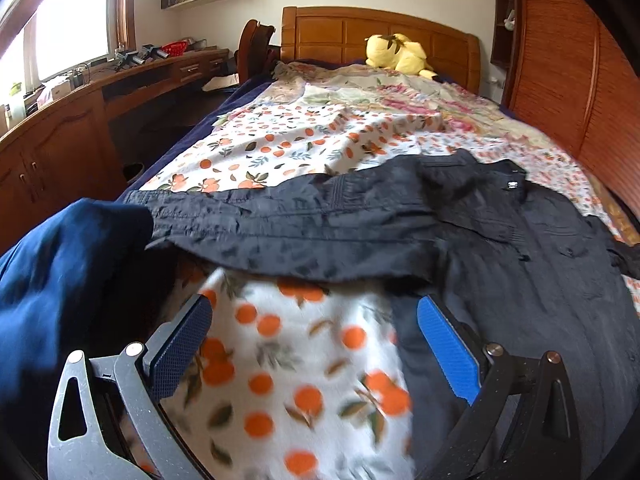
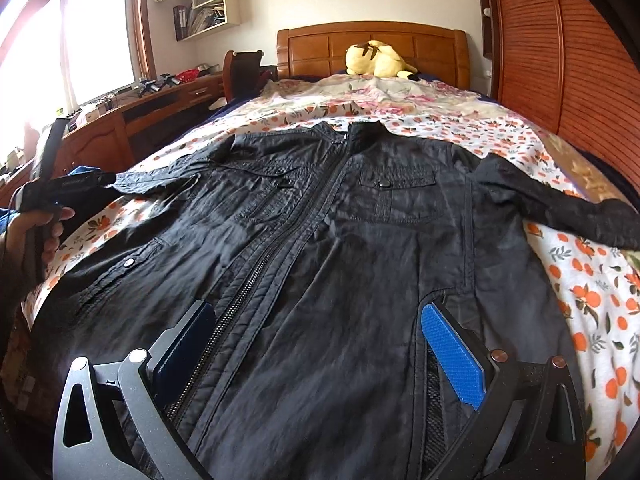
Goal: Fold large clothes
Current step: 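Lower the left tool onto the jacket sleeve and close on it, then fold the gripped sleeve across the jacket front and open the left tool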
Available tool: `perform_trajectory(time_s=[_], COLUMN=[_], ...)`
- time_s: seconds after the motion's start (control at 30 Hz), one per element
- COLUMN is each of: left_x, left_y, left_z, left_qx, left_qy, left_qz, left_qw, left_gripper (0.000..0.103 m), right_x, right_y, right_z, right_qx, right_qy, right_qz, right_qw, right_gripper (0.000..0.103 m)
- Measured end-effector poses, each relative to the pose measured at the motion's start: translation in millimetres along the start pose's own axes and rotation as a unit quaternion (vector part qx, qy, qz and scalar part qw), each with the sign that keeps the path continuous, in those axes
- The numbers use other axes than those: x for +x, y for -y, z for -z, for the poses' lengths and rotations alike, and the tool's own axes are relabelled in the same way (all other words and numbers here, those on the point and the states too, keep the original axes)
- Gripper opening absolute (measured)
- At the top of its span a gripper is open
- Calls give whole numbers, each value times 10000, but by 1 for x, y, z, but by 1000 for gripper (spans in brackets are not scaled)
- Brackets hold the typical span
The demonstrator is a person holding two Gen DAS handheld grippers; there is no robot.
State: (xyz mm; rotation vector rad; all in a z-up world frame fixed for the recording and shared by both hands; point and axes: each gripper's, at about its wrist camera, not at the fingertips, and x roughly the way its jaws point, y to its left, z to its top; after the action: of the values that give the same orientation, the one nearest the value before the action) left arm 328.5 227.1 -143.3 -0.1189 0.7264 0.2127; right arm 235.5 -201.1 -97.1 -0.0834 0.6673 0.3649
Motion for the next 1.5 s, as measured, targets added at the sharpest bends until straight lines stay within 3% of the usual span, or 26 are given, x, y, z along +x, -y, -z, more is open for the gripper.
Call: perform_trajectory(time_s=[0.03,0.2,0.47,0.6,0.63,0.67,0.7,0.73,0.87,1.03,1.27,1.43,1.47,1.5], left_x=[7,48,91,102,102,105,108,109,93,36,-40,-61,-63,-64], left_y=[-3,-28,-57,-55,-54,-53,-51,-49,-26,17,79,95,94,94], left_z=[-2,-12,-9,-8,-10,-12,-15,-18,-32,-59,-63,-38,-32,-27], left_qx=[-9,-424,-1573,-1766,-1765,-1781,-1800,-1791,-1344,-632,232,408,434,464], left_qy=[-46,-412,-1003,-1066,-1039,-1049,-1107,-1114,-801,-195,171,-8,-56,-66], left_qz=[34,-140,-129,-35,34,155,334,470,387,408,989,1118,1112,1103], left_qw=[10000,9982,9824,9785,9788,9783,9769,9764,9869,9970,9947,9929,9928,9928], left_gripper=[84,72,72,69,45,30,7,4,1,1,1,2,3,12], right_x=[3,11,15,16,16,17,16,16,13,5,-9,-24,-25,-27], right_y=[-1,5,3,2,2,3,3,3,4,9,16,5,4,3], right_z=[0,3,6,6,7,6,6,6,6,5,-1,-4,-4,-3], right_qx=[3,77,14,-13,-13,-11,-7,-4,32,27,180,21,-21,-65], right_qy=[-2,-85,-162,-153,-154,-155,-157,-157,-143,-100,53,148,162,177], right_qz=[1,-40,-50,-52,-52,-53,-53,-52,-41,64,153,198,205,217], right_qw=[10000,9999,9999,9999,9999,9999,9999,9999,9999,9999,9997,9997,9997,9996], right_gripper=[103,103,103,103,103,103,103,103,103,103,103,103,103,103])
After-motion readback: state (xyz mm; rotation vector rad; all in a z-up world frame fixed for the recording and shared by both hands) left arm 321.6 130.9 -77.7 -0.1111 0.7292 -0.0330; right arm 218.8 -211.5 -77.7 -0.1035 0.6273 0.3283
